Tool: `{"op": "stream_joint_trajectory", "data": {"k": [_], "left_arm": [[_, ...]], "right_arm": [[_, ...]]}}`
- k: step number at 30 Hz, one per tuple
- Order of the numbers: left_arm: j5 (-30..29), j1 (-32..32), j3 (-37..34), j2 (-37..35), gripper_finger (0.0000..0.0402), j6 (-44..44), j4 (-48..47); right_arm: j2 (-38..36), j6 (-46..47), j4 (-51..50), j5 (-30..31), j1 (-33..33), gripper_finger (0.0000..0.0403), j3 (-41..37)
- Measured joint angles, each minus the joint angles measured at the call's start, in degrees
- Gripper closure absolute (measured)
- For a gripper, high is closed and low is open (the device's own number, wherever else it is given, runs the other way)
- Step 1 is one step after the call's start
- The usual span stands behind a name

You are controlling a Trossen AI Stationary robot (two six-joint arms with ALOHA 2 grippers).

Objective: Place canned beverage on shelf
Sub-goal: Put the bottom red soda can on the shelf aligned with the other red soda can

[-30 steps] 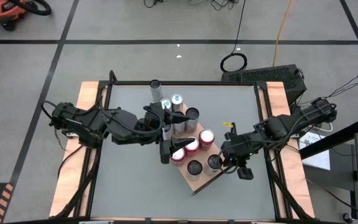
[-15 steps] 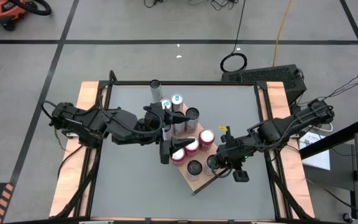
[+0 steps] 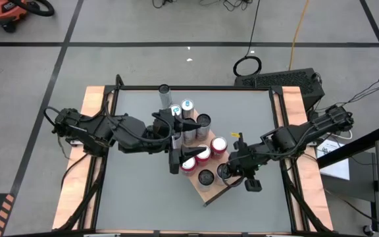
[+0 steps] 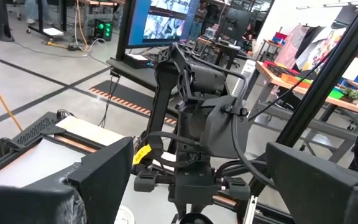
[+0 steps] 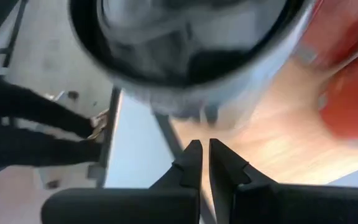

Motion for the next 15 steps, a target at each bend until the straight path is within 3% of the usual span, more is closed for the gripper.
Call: {"op": "stream_joint_trajectory", "data": {"k": [5, 15], "left_arm": [[0.0, 0.0, 0.0, 0.0, 0.0034, 0.0, 0.0], [0.0, -0.1, 0.0, 0.0, 0.0034, 0.0, -0.1]], "right_arm": [[-0.9, 3.1, -0.9, -5.9, 1.0, 0.0403, 0.0], [0.4, 2.0, 7.8, -4.6, 2.4, 0.0403, 0.0]]}}
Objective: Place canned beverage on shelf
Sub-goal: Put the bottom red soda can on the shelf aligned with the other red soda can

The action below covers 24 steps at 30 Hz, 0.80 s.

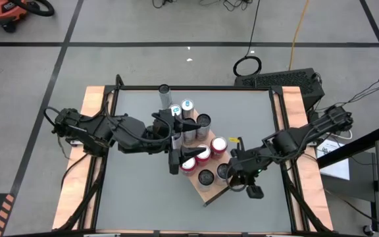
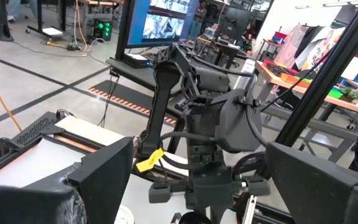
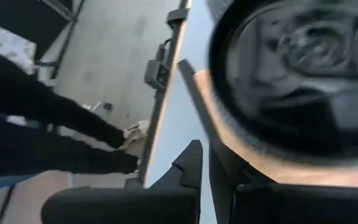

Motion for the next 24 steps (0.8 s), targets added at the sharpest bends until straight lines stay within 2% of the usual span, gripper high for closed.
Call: {"op": "stream_joint_trajectory", "data": {"k": [2, 16, 24], "left_arm": [[0.0, 0.0, 0.0, 0.0, 0.0034, 0.0, 0.0], [0.0, 0.0, 0.0, 0.0, 0.0034, 0.0, -0.2], [0.0, 0.0, 0.0, 0.0, 0.0034, 0.0, -1.7]], "right_arm": [[0.4, -0.2, 0.0, 1.8, 0.0, 0.0403, 0.0], [2.2, -2.1, 0.5, 4.8, -0.1, 0.0403, 0.0], [2.2, -2.3, 0.5, 4.9, -0.1, 0.0403, 0.0]]}}
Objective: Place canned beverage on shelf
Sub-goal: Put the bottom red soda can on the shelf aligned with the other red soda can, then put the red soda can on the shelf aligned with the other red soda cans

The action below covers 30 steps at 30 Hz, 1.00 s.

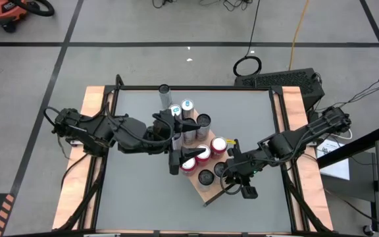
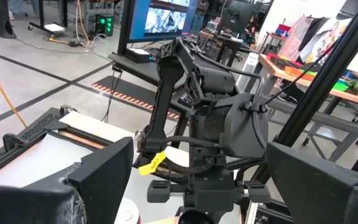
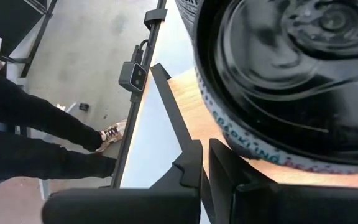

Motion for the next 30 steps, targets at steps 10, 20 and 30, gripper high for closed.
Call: {"op": "stream_joint_trajectory", "data": {"k": [10, 20, 30], "left_arm": [[-3.1, -0.3, 0.0, -1.0, 0.0034, 0.0, -1.4], [-13.3, 2.9, 0.0, -6.1, 0.0034, -9.2, -14.3], [-10.8, 15.7, 0.0, -8.7, 0.0034, -15.5, -32.3]], "right_arm": [[-3.8, 1.9, -10.7, -3.0, 0.0, 0.0403, 5.7], [-5.5, 0.9, -21.1, 5.6, -2.5, 0.0403, 17.9], [-5.4, -16.3, -23.8, 8.5, -13.5, 0.0403, 32.4]]}}
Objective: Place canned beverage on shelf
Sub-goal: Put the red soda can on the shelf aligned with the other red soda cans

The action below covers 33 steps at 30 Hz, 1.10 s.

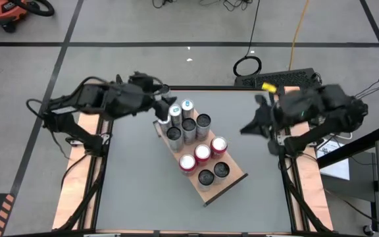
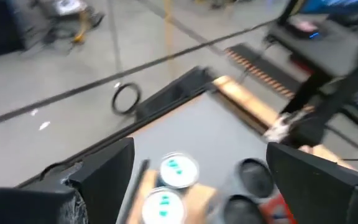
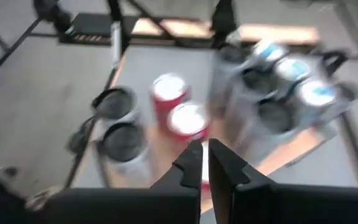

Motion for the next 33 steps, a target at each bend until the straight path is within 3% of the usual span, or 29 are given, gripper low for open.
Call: {"op": "stream_joint_trajectory", "data": {"k": [6, 13, 19, 27, 33], "left_arm": [[6.5, 10.7, 0.0, 0.2, 0.0034, -1.2, -5.7], [18.4, 25.8, -0.9, 0.8, 0.0034, -1.5, -8.0], [28.9, 36.9, -4.3, 3.4, 0.0034, -2.6, -8.1], [34.5, 43.3, -6.4, 10.4, 0.0034, -4.1, -7.9], [37.3, 44.8, -6.4, 15.2, 0.0019, -4.8, -9.1]], "right_arm": [[0.0, -9.1, -1.6, -2.0, -12.0, 0.0403, 2.8], [1.4, -17.1, -2.0, -16.7, -25.5, 0.0403, 0.1], [3.5, -25.5, -1.5, -18.2, -33.6, 0.0403, 0.0], [6.4, -31.6, -3.7, -31.3, -41.9, 0.0403, -0.1], [8.9, -34.4, -5.7, -32.8, -44.4, 0.0403, -0.1]]}}
